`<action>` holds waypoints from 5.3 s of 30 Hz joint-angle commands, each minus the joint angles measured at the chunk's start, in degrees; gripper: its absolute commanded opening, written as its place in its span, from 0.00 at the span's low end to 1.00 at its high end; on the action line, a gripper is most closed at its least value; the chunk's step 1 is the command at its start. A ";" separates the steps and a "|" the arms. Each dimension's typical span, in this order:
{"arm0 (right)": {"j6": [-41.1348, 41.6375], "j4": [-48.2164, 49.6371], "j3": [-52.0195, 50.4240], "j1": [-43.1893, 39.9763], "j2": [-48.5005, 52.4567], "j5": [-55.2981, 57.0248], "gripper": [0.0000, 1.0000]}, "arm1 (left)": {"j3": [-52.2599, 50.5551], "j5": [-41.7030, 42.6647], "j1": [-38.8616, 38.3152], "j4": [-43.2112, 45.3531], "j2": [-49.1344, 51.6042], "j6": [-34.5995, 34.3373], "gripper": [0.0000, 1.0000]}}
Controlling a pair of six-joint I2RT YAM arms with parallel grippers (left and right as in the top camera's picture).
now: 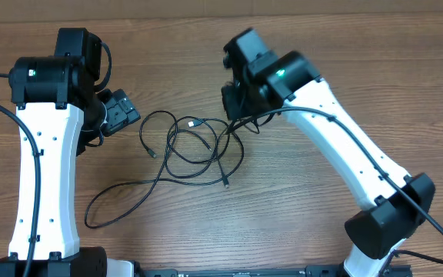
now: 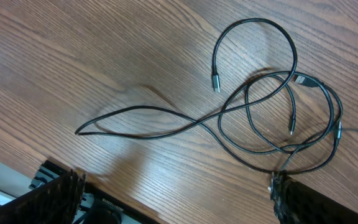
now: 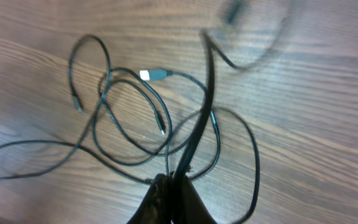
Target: Untangle cables
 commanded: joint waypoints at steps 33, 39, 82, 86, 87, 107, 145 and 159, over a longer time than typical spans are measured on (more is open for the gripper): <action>0.24 -7.17 27.93 -23.21 -2.25 25.86 0.04 | -0.48 0.07 -0.02 0.09 0.15 0.28 1.00; 1.16 -1.57 27.76 -31.06 -2.12 28.68 0.04 | -0.48 0.09 -0.02 0.09 0.15 0.28 1.00; 10.14 -3.37 26.58 -37.90 -1.27 -8.28 0.04 | -0.48 0.07 -0.02 0.09 0.15 0.28 1.00; 10.14 -4.61 26.58 -37.90 -1.27 -8.28 0.04 | -0.48 0.09 -0.02 0.09 0.15 0.28 0.99; 10.12 -4.83 26.58 -37.92 -1.27 -8.26 0.04 | -0.48 0.07 -0.02 0.09 0.15 0.28 1.00; 10.08 -4.87 26.58 -37.90 -1.25 -8.26 0.04 | -0.48 0.07 -0.02 0.09 0.15 0.28 1.00; 10.10 -4.20 26.58 -37.90 -1.27 -8.28 0.04 | -0.48 0.07 -0.02 0.09 0.15 0.28 1.00; 7.50 -3.69 26.58 -37.68 -1.27 -8.48 0.04 | -0.48 0.09 -0.02 0.09 0.15 0.28 1.00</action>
